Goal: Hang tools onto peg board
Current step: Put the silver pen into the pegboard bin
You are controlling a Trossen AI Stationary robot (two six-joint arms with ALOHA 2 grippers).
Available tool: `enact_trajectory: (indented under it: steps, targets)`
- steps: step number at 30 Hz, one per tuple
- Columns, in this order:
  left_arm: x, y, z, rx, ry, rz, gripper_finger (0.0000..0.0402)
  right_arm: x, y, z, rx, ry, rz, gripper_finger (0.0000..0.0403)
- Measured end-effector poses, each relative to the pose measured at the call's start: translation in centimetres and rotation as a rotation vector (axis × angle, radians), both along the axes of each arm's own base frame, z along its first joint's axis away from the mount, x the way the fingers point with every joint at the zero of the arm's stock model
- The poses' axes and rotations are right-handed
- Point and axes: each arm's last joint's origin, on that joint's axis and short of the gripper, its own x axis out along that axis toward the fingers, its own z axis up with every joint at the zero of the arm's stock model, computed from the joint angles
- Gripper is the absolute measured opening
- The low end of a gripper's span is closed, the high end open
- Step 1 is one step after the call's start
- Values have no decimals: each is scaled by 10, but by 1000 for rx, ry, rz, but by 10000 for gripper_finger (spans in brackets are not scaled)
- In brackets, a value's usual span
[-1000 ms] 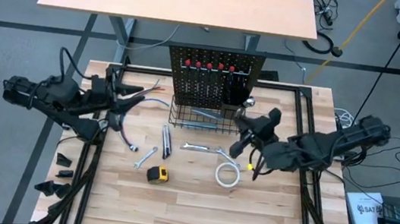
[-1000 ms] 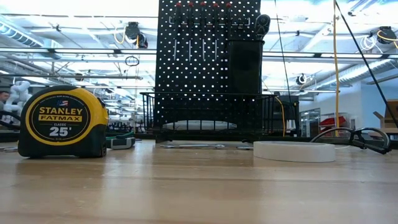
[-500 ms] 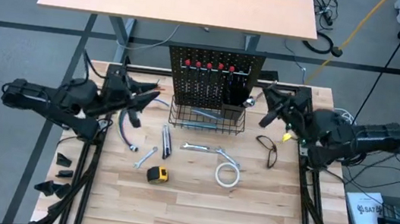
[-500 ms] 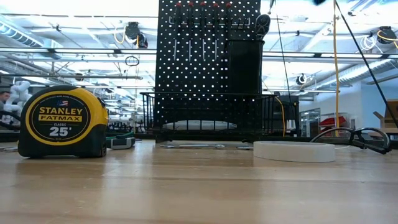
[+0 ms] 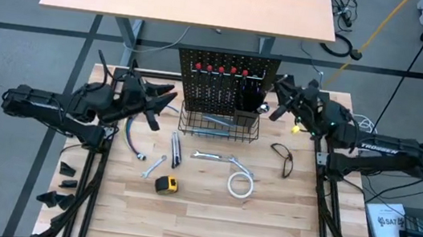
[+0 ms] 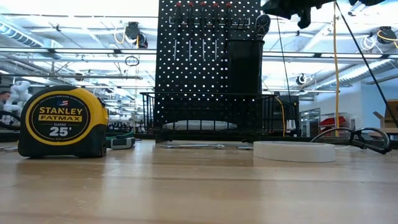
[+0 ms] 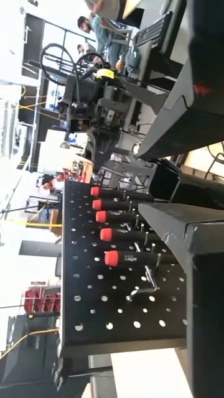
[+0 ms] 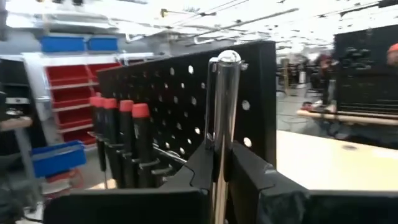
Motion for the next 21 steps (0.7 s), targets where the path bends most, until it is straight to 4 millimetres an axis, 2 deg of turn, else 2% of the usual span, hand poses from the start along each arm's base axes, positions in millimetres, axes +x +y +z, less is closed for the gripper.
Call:
enact_trajectory:
  steps: [7,12,21]
  targets:
    - [0,0,0,0,1,0,130,4,-13,-7,6,-2,63,22]
    - [0,0,0,0,1,-1,130,3,-16,-25,50,-36,88,22]
    - [0,0,0,0,2,7,130,2,-19,-29,31,-7,207,22]
